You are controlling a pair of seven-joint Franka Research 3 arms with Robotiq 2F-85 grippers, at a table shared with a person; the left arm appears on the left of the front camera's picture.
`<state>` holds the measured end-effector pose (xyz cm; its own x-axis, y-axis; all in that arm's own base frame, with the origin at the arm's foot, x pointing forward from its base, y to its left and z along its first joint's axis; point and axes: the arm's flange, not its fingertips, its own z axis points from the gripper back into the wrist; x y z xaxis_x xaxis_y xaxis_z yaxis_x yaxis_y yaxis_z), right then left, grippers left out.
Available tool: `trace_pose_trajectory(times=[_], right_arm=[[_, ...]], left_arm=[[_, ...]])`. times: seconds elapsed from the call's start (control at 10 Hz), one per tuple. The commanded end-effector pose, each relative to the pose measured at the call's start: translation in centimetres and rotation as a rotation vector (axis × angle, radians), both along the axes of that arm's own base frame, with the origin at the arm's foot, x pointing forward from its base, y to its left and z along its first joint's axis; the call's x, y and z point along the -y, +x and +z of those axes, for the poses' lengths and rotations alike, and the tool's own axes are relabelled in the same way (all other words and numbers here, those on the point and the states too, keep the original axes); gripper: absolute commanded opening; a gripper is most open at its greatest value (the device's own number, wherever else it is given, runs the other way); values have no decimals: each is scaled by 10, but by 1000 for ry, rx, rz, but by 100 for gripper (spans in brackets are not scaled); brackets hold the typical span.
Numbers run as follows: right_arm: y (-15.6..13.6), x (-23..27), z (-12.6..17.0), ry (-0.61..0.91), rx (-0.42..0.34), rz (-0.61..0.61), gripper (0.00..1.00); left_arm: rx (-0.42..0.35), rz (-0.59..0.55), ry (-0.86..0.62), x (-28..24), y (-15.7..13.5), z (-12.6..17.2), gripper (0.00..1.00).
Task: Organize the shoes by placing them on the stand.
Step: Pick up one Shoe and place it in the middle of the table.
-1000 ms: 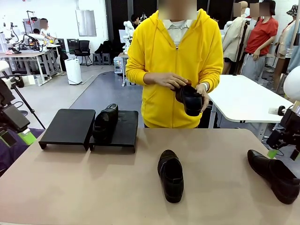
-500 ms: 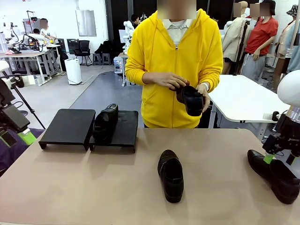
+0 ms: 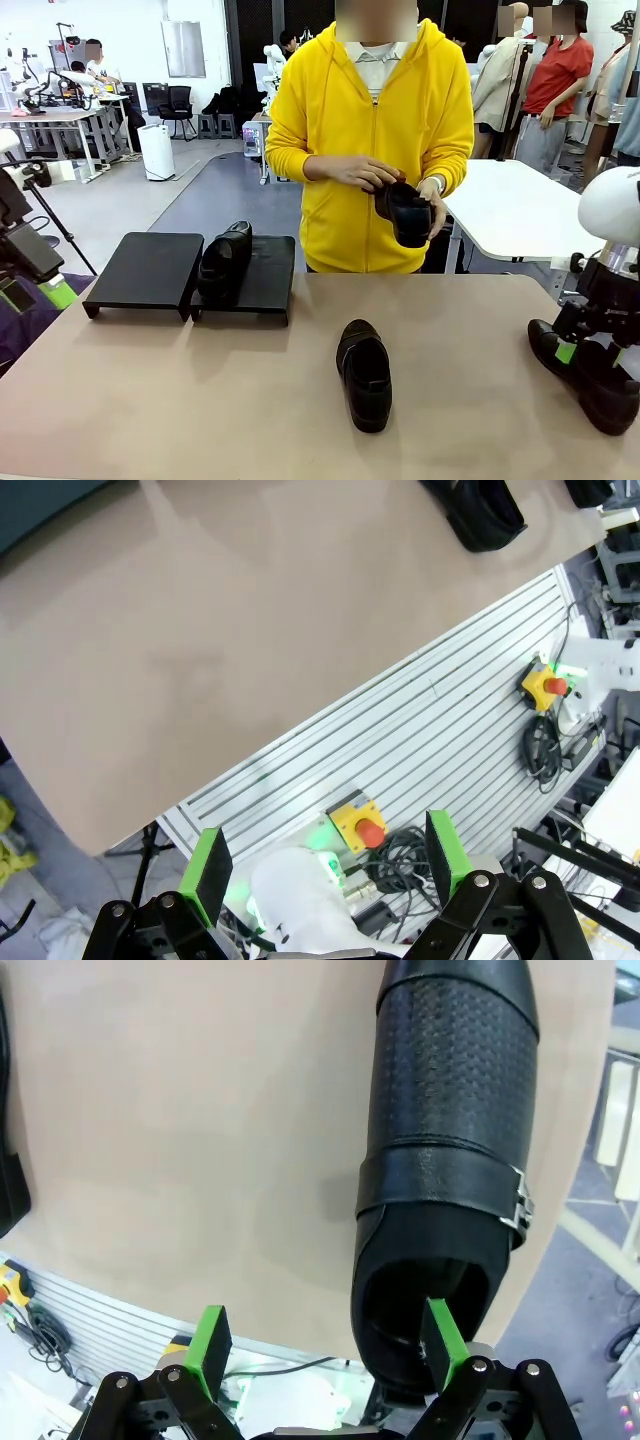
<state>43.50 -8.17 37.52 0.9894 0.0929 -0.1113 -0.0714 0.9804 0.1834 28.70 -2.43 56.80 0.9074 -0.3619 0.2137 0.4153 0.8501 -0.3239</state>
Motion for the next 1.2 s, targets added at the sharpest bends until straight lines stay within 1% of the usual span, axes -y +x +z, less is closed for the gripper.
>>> trace_pose_trajectory(times=[0.0,0.1,0.2,0.3,0.5,0.6,0.7,1.0,1.1], right_arm=[[9,-3,-18,-47,12,44,100],[12,-3,-30,-34,16,71,100],[13,-3,-35,-40,24,73,100],[13,-4,-40,-60,12,95,100],[15,-6,-41,-51,21,124,100],[15,-8,-41,-51,13,142,40],[15,-8,-41,-45,6,149,0],[14,-8,-41,-41,-1,163,0],[14,-7,-39,-38,13,158,0]], left_arm=[[1,-15,5,-5,-1,0,100],[1,-15,5,-5,-1,0,100],[1,-15,5,-5,-1,0,100],[1,-15,5,-5,-1,0,100],[1,-15,5,-5,-1,0,100],[1,-15,5,-5,-1,0,100],[1,-15,5,-5,-1,0,100],[1,-15,5,-5,-1,0,100],[1,-15,5,-5,-1,0,100]])
